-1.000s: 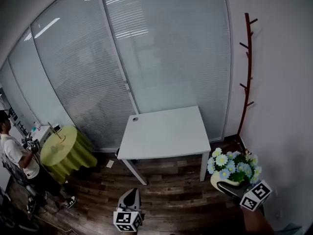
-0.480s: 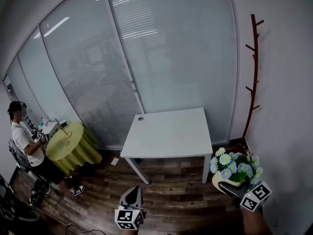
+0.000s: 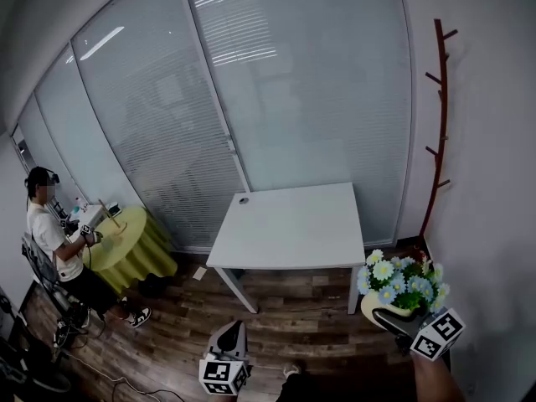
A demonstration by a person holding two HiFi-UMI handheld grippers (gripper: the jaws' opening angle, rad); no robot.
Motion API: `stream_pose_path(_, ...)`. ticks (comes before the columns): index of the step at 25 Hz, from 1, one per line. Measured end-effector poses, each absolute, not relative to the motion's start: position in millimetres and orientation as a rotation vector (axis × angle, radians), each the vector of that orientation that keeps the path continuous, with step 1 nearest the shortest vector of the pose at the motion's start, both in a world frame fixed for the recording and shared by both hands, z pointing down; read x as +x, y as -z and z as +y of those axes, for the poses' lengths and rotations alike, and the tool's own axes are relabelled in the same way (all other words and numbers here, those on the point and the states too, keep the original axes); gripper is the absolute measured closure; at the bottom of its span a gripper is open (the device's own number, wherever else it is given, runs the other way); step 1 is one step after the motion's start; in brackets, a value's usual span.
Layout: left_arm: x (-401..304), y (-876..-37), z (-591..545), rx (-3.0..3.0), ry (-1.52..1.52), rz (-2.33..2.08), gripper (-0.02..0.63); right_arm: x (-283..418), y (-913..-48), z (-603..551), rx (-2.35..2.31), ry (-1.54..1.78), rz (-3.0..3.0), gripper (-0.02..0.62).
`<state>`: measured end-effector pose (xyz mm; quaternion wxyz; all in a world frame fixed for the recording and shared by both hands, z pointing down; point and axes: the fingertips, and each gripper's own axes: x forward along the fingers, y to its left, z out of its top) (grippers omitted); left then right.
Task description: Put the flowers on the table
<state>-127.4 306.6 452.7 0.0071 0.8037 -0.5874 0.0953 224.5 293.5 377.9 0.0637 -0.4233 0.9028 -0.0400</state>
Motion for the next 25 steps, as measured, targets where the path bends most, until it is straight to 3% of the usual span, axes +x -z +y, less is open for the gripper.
stream_pose_path(12, -104.4, -449.3, 227.1, 2.604, -0.229, -1.725, 0.601, 241.5, -376.6, 257.9, -1.405, 0.13, 2.676, 0.052)
stream_pose_path(25, -120.1, -448.3, 111.2, 2.695, -0.25, -1.675, 0.601, 211.1, -375.9, 151.1, -1.454, 0.111, 2.683, 0.052)
